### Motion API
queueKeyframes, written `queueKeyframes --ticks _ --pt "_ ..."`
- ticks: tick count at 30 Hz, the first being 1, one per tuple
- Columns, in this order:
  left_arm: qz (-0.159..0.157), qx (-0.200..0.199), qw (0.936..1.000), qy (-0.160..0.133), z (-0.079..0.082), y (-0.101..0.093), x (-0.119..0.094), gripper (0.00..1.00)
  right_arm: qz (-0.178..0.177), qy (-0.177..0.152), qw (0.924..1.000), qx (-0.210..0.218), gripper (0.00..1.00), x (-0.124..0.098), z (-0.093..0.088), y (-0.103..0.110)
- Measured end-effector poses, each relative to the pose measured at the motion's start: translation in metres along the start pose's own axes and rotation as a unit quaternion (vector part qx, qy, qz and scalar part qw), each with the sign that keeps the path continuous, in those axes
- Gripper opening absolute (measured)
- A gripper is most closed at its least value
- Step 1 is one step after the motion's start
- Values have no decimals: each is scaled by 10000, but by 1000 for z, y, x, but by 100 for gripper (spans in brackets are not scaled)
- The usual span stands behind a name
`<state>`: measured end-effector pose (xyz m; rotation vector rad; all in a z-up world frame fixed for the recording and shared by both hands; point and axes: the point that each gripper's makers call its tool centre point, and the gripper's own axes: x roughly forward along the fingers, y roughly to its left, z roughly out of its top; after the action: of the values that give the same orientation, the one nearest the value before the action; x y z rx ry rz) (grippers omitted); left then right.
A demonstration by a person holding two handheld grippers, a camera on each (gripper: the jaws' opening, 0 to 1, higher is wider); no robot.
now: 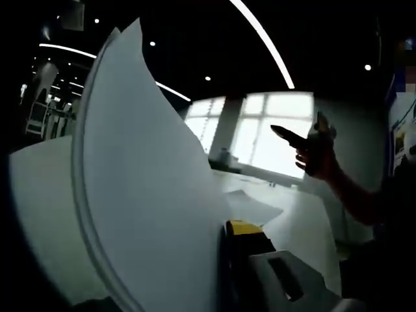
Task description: Organize the stack of printing papers by aligning and flattening the scattered papers on the table
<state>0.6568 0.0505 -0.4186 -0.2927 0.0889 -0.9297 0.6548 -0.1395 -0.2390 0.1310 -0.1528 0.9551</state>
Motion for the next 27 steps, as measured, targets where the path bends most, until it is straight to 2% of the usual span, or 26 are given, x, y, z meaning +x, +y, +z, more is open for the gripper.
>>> queueKeyframes --ticks 5,13,19,27 --pt "-4 6 10000 8 0 -1 0 10 -118 16 9999 28 90 -12 -6 -5" --pt "-8 8 10000 -8 0 -1 0 10 -270 -193 9987 377 90 -32 -13 -9" --pt "-16 19 10000 8 -1 -2 0 10 -421 -228 9975 521 90 -46 -23 -13" --pt "-18 23 10000 7 -1 -3 0 10 -588 -351 9956 635 90 -59 -27 -20"
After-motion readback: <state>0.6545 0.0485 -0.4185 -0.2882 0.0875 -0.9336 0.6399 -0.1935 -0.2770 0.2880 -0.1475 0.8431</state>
